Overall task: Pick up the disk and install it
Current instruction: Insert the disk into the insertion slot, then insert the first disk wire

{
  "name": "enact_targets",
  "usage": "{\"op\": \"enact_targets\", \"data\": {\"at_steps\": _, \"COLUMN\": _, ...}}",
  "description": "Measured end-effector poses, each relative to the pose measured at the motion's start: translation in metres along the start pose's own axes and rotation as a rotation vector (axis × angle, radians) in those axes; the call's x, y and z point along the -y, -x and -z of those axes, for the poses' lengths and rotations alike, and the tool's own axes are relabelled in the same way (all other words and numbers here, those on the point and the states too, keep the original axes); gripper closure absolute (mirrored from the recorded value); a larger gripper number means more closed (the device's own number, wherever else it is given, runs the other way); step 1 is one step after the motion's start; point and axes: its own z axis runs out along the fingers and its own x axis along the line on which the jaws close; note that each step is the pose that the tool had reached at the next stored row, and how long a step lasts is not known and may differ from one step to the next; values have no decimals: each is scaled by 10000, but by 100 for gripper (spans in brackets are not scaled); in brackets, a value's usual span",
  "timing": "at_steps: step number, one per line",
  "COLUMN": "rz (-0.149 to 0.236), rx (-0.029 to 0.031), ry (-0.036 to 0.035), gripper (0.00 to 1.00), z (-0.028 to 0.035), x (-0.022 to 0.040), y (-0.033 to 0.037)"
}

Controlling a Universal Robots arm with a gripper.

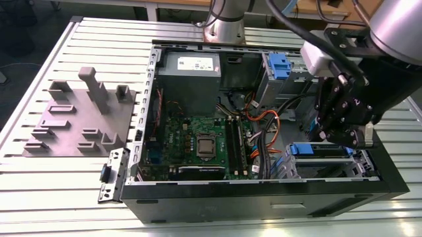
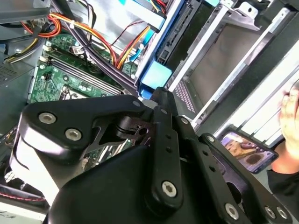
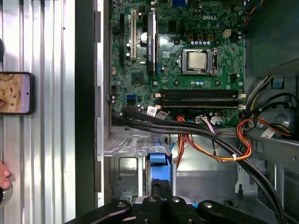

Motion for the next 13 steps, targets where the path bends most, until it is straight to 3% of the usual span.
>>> {"op": "enact_targets", "data": {"at_steps": 4, "rz": 0, "rx": 5, "ry": 0, "gripper": 89, "z": -72, "x": 0, "y": -1}}
{"op": "enact_targets", "data": {"at_steps": 13, "rz": 1, "rx": 5, "ry": 0, "gripper": 89, "z": -93, "x": 1, "y": -2}}
